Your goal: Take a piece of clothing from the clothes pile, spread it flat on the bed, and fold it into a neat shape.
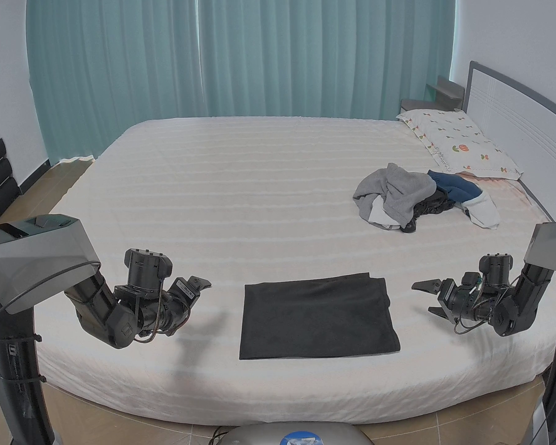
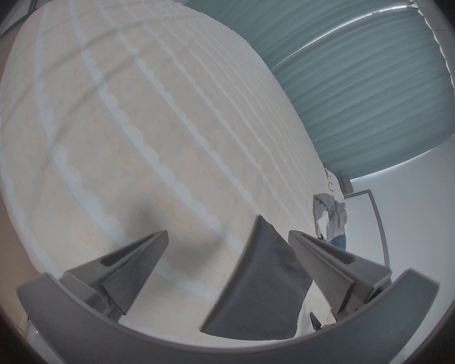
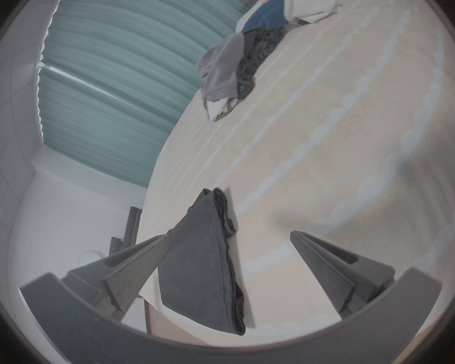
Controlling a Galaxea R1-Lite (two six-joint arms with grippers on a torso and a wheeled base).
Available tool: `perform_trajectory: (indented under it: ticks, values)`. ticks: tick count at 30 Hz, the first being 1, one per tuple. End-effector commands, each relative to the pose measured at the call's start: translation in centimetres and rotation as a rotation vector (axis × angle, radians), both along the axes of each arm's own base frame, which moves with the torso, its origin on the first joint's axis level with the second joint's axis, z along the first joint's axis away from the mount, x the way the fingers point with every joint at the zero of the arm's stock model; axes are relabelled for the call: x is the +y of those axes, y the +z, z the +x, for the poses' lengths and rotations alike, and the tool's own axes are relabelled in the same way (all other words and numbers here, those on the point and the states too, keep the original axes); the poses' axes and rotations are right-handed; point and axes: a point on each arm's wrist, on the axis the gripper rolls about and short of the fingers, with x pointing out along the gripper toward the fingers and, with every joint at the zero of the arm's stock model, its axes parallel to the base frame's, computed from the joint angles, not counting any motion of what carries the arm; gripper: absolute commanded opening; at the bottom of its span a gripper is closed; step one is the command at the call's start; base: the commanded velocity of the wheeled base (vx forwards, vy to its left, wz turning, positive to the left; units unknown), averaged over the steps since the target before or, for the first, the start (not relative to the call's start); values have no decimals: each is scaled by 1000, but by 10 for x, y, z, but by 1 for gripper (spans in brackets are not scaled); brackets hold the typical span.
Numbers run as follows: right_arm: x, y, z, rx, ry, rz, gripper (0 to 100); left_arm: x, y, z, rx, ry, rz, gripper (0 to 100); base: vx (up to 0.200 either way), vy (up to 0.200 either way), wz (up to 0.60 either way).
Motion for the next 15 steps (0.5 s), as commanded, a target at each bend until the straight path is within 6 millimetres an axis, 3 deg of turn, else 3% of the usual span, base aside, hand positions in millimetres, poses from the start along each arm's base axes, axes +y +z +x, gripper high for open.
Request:
perform_trajectory:
  ticks: [1, 11, 15]
  values:
    - [2, -5, 5, 13, -13, 28, 100, -2, -1, 0, 1, -5, 1, 100, 0, 0, 0]
    - [3, -9, 4, -1, -22, 41, 100, -3, -29, 0, -13, -173, 198, 100, 0, 0, 0]
    - [3, -10, 4, -2, -18, 38, 100, -8, -38, 0, -94, -264, 243, 100, 0, 0, 0]
